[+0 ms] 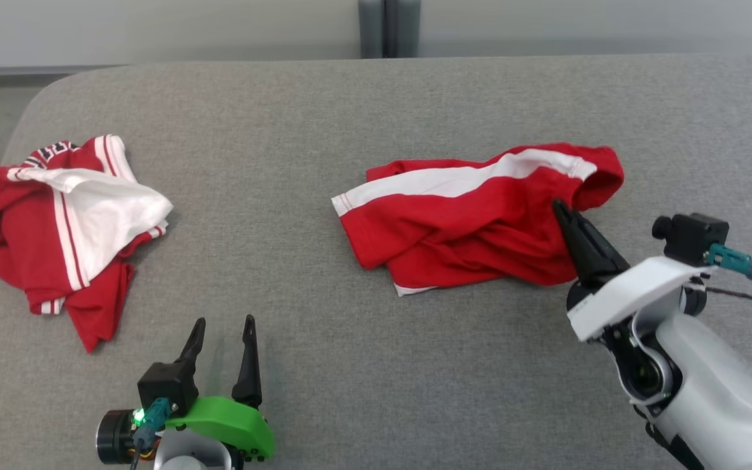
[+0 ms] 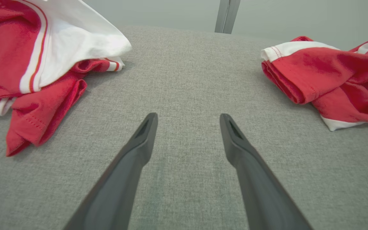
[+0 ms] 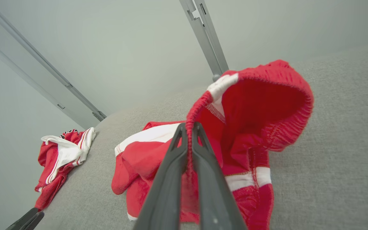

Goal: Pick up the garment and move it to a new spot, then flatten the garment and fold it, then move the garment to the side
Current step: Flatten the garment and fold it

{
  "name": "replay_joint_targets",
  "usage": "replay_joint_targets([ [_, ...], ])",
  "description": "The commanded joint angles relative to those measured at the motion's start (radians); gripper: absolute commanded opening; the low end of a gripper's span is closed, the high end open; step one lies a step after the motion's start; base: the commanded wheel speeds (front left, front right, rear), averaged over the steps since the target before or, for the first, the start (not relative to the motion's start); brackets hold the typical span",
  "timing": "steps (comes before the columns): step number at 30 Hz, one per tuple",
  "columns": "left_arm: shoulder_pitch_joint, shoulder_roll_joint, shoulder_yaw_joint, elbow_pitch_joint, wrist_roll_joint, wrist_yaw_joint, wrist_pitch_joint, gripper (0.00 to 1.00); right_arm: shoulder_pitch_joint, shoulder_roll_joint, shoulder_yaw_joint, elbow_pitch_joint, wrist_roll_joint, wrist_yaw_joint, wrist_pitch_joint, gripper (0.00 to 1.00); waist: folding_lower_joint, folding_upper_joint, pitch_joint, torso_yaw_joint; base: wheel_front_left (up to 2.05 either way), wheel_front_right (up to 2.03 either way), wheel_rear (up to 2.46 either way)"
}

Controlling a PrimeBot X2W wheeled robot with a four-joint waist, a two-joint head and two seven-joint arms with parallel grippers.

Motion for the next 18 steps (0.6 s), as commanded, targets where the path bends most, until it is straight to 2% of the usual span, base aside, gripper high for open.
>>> replay_joint_targets([
  [1,0.015,0.004,0.006,0.003,0.005,-0.005,-0.001,1.00,0.040,-0.017,0.018,-0.023,0.028,0.000,-0.008,0.00,0.0000,-0.0001,-0.048,-0.059,0.00,0.00,0.00],
  [6,0.012,0.004,0.016,0.007,0.011,-0.011,-0.001,1.00,0.136,-0.085,0.091,-0.037,0.039,0.000,-0.019,0.00,0.0000,-0.0001,-0.059,-0.097,0.00,0.00,0.00],
  [11,-0.002,0.004,0.014,0.013,0.009,-0.016,-0.001,1.00,0.171,-0.103,0.106,0.026,-0.007,0.000,-0.021,0.02,0.0000,-0.0001,-0.063,-0.109,0.00,0.00,0.00],
  [12,-0.003,0.004,0.012,0.014,0.011,-0.020,-0.001,1.00,0.177,-0.104,0.102,0.045,-0.030,0.000,-0.021,0.15,0.0000,-0.0001,-0.064,-0.110,0.00,0.00,0.00],
  [13,-0.004,0.004,0.011,0.016,0.012,-0.023,-0.001,1.00,0.178,-0.105,0.096,0.064,-0.056,0.000,-0.021,0.39,0.0000,-0.0001,-0.065,-0.111,0.00,0.00,0.00],
  [14,-0.004,0.004,0.011,0.018,0.008,-0.022,-0.001,1.00,0.177,-0.107,0.089,0.087,-0.094,0.000,-0.021,0.75,0.0000,-0.0001,-0.066,-0.112,0.00,0.00,0.00],
  [15,-0.005,0.004,0.011,0.020,0.006,-0.023,-0.001,1.00,0.176,-0.103,0.077,0.103,-0.119,0.000,-0.021,1.00,0.0000,-0.0001,-0.068,-0.113,0.00,0.00,0.00],
  [18,-0.007,0.004,0.007,0.023,0.003,-0.024,-0.001,1.00,0.175,-0.082,-0.014,0.155,-0.230,0.000,-0.021,1.00,0.0000,-0.0001,-0.074,-0.111,0.00,0.00,0.00],
])
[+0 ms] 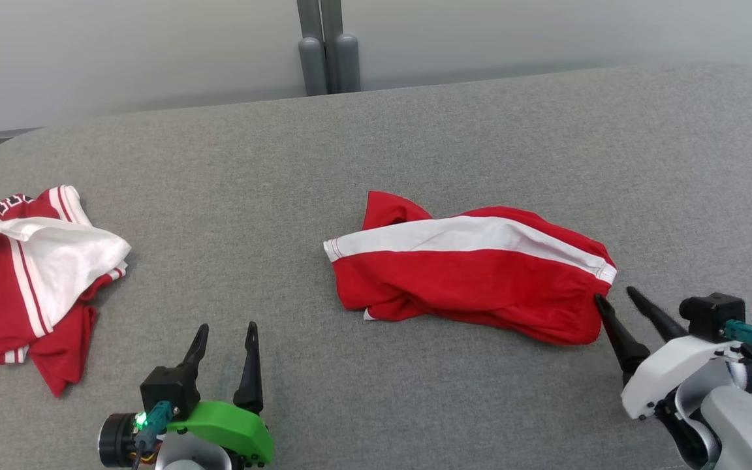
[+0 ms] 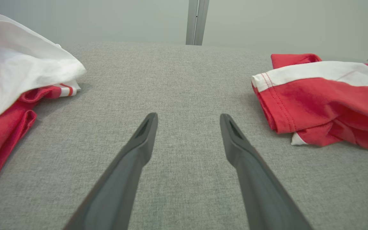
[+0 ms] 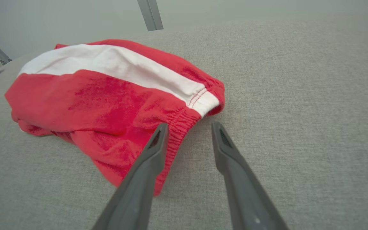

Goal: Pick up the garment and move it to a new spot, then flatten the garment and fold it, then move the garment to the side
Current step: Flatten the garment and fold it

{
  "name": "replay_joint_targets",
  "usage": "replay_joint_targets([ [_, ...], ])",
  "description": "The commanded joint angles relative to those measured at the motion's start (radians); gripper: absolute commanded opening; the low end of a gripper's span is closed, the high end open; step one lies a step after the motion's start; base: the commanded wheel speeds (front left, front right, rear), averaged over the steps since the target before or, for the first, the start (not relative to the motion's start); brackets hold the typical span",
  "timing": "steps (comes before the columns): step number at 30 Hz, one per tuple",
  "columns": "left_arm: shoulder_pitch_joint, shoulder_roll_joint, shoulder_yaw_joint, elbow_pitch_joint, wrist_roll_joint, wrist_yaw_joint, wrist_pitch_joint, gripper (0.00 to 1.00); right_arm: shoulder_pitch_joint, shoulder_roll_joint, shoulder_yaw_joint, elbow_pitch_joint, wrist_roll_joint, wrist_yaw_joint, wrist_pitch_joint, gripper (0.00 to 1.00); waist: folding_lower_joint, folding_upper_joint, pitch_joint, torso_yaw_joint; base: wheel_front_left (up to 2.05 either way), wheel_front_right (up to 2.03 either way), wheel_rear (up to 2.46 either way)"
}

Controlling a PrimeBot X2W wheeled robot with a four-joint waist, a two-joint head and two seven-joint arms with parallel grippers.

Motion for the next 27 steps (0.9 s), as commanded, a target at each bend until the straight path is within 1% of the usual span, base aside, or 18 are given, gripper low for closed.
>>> replay_joint_targets([
  [1,-0.012,0.004,0.000,0.002,-0.005,-0.003,-0.001,1.00,0.013,0.014,-0.057,0.015,-0.061,0.000,-0.003,1.00,0.0000,-0.0001,-0.006,0.002,0.00,0.00,0.00],
  [3,-0.010,0.004,0.000,0.000,-0.006,0.001,-0.001,1.00,0.019,0.039,-0.159,0.017,-0.152,0.000,-0.003,1.00,0.0000,-0.0001,-0.010,0.004,0.00,0.00,0.00],
  [6,-0.008,0.004,0.006,-0.008,-0.002,0.015,-0.001,1.00,0.039,0.101,-0.311,-0.042,-0.291,0.000,-0.003,1.00,0.0000,-0.0001,-0.018,0.008,0.00,0.00,0.00],
  [7,-0.007,0.004,0.010,-0.012,0.000,0.019,-0.001,1.00,0.051,0.128,-0.358,-0.083,-0.349,0.000,-0.003,1.00,0.0000,-0.0001,-0.021,0.011,0.00,0.00,0.00],
  [10,-0.008,0.004,0.020,-0.027,0.015,0.034,-0.001,1.00,0.088,0.211,-0.458,-0.202,-0.469,0.000,-0.003,1.00,0.0000,-0.0001,-0.031,0.022,0.00,0.00,0.00],
  [13,-0.004,0.004,0.029,-0.042,0.032,0.042,0.000,1.00,0.125,0.280,-0.501,-0.278,-0.541,0.000,-0.003,1.00,0.0000,-0.0001,-0.041,0.036,0.00,0.00,0.00],
  [17,0.012,0.004,0.039,-0.053,0.051,0.057,0.000,1.00,0.166,0.339,-0.535,-0.309,-0.592,0.000,-0.003,1.00,0.0000,-0.0001,-0.052,0.058,0.00,0.00,0.00],
  [21,0.027,0.004,0.044,-0.055,0.062,0.067,0.000,1.00,0.205,0.369,-0.548,-0.291,-0.609,0.000,-0.003,1.00,0.0000,-0.0001,-0.063,0.076,0.00,0.00,0.00],
  [27,0.051,0.004,0.048,-0.060,0.069,0.067,0.000,1.00,0.236,0.385,-0.561,-0.269,-0.612,0.000,-0.003,1.00,0.0000,-0.0001,-0.074,0.091,0.00,0.00,0.00],
])
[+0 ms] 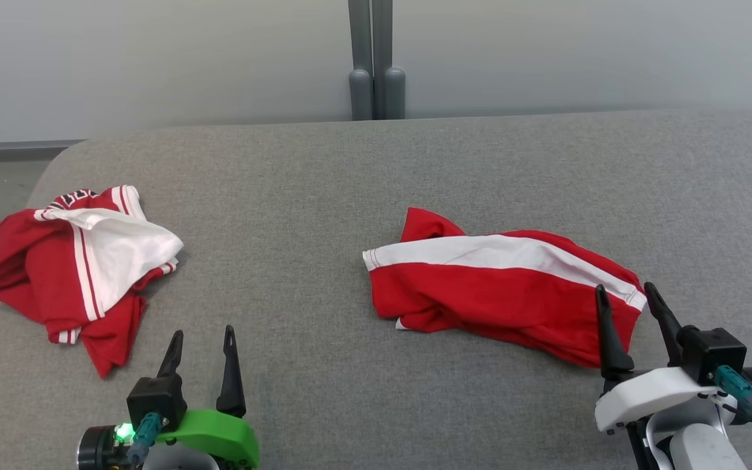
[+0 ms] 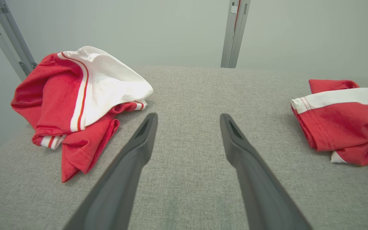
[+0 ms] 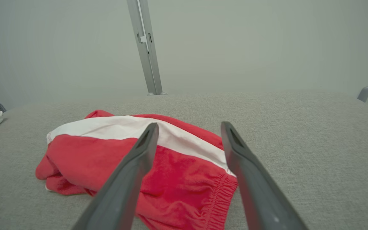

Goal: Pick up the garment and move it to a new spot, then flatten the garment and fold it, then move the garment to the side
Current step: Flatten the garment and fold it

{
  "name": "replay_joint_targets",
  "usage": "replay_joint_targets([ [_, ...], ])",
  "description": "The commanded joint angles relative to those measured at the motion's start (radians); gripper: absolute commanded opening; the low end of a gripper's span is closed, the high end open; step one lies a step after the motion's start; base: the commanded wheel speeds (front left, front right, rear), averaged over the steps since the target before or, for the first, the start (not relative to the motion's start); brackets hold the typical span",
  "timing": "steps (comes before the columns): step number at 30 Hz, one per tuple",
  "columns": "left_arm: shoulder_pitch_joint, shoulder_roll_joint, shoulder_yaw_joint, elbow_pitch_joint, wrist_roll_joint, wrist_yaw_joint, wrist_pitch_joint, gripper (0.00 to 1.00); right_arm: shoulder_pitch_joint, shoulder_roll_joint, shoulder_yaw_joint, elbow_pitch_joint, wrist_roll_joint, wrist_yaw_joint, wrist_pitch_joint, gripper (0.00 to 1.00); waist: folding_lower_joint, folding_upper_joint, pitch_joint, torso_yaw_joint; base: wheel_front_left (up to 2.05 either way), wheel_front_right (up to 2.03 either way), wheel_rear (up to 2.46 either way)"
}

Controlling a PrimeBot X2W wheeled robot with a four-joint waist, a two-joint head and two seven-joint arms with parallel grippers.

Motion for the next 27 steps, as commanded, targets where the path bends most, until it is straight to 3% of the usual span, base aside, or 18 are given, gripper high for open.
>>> replay_joint_targets([
  [1,0.013,0.003,0.002,-0.003,0.005,0.001,0.000,1.00,0.019,0.002,0.000,0.006,0.001,0.000,-0.003,1.00,0.0000,0.0000,-0.004,0.004,0.00,0.00,0.00],
  [9,0.006,0.003,-0.006,-0.009,-0.005,-0.008,0.000,1.00,0.004,0.005,-0.033,0.049,0.061,0.000,-0.003,1.00,0.0000,0.0000,0.014,-0.008,0.00,0.00,0.00],
  [18,-0.045,0.003,-0.046,-0.017,-0.016,-0.018,0.000,1.00,-0.083,0.005,-0.065,0.160,0.275,0.000,-0.003,1.00,0.0000,0.0000,0.094,-0.015,0.00,0.00,0.00],
  [27,-0.070,0.004,-0.063,-0.018,-0.023,-0.020,0.000,1.00,-0.144,0.005,-0.080,0.216,0.398,0.000,-0.003,1.00,0.0000,0.0000,0.146,-0.004,0.00,0.00,0.00],
])
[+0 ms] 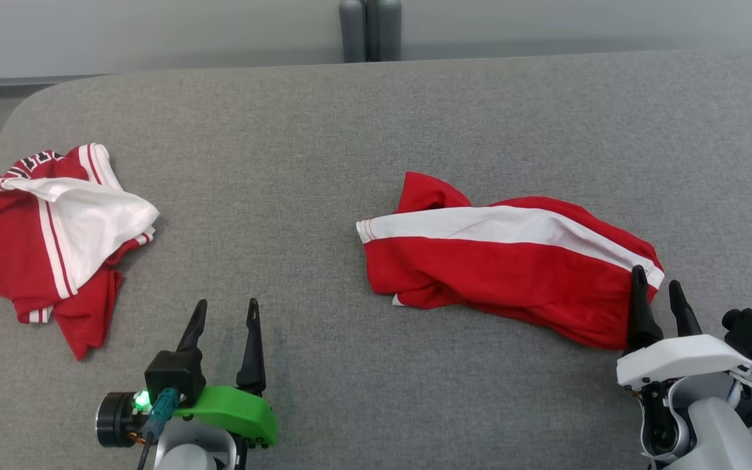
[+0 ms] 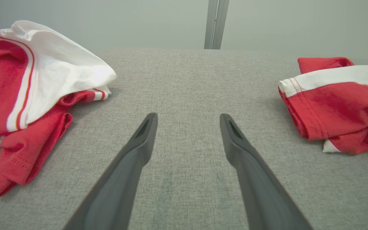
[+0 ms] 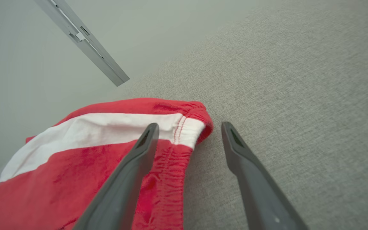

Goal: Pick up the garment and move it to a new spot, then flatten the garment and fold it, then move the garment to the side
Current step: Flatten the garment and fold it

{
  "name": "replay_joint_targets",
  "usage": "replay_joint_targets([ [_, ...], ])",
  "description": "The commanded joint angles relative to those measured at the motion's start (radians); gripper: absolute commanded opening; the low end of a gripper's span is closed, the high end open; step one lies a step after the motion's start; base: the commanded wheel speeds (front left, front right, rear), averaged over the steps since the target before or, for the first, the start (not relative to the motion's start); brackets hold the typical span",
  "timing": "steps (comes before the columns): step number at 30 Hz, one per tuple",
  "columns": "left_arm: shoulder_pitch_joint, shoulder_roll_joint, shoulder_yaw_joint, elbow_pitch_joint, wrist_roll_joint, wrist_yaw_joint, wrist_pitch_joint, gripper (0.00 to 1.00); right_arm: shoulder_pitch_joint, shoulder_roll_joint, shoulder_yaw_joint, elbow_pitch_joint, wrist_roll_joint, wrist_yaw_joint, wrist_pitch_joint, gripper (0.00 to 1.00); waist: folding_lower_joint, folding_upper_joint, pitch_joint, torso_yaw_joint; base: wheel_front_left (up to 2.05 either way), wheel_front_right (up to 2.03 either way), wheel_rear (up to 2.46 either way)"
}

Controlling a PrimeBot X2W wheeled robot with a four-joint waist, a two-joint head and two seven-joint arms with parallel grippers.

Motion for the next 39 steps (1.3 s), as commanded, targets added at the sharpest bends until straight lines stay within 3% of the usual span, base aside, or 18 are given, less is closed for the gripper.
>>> replay_joint_targets([
  [1,-0.018,0.004,0.000,-0.002,-0.007,-0.004,0.000,1.00,-0.011,-0.003,0.004,0.007,0.019,0.000,-0.003,1.00,0.0000,0.0000,0.012,0.003,0.00,0.00,0.00],
  [2,-0.020,0.004,0.000,-0.001,-0.008,-0.005,0.000,1.00,-0.015,-0.003,0.010,0.010,0.027,0.000,-0.003,0.91,0.0000,0.0000,0.016,0.003,0.00,0.00,0.00],
  [4,-0.024,0.004,0.000,0.000,-0.008,-0.005,0.000,1.00,-0.020,-0.003,0.016,0.011,0.037,0.000,-0.003,0.58,0.0000,0.0000,0.021,0.001,0.00,0.00,0.00],
  [6,-0.027,0.004,-0.002,0.000,-0.009,-0.004,0.000,1.00,-0.025,-0.003,0.022,0.008,0.043,0.000,-0.003,0.36,0.0000,0.0000,0.027,-0.003,0.00,0.00,0.00],
  [8,-0.035,0.004,-0.010,-0.002,-0.008,-0.008,0.000,1.00,-0.031,-0.003,0.023,-0.008,0.046,0.000,-0.003,0.00,0.0000,0.0000,0.033,-0.008,0.00,0.00,0.00],
  [15,-0.067,0.004,-0.048,-0.024,-0.039,-0.032,0.000,1.00,-0.038,-0.003,0.039,-0.057,0.056,0.000,-0.003,0.00,0.0000,0.0000,0.056,-0.034,0.00,0.00,0.00],
  [20,-0.121,0.004,-0.120,-0.009,-0.158,-0.106,0.000,1.00,-0.049,-0.003,0.070,-0.075,0.052,0.000,-0.003,0.00,0.0000,0.0000,0.080,-0.056,0.00,0.00,0.00],
  [26,-0.213,0.004,-0.200,0.080,-0.346,-0.156,0.000,1.00,-0.071,-0.003,0.112,-0.080,0.054,0.000,-0.003,0.00,0.0000,0.0000,0.112,-0.083,0.00,0.00,0.00],
  [33,-0.305,0.004,-0.285,0.184,-0.605,-0.175,0.000,1.00,-0.098,-0.003,0.155,-0.082,0.065,0.000,-0.003,0.00,0.0000,0.0000,0.146,-0.111,0.00,0.00,0.00],
  [39,-0.370,0.005,-0.324,0.224,-0.658,-0.176,0.000,1.00,-0.108,-0.007,0.171,-0.088,0.071,0.000,-0.003,0.00,0.0000,0.0000,0.163,-0.123,0.00,0.00,0.00],
])
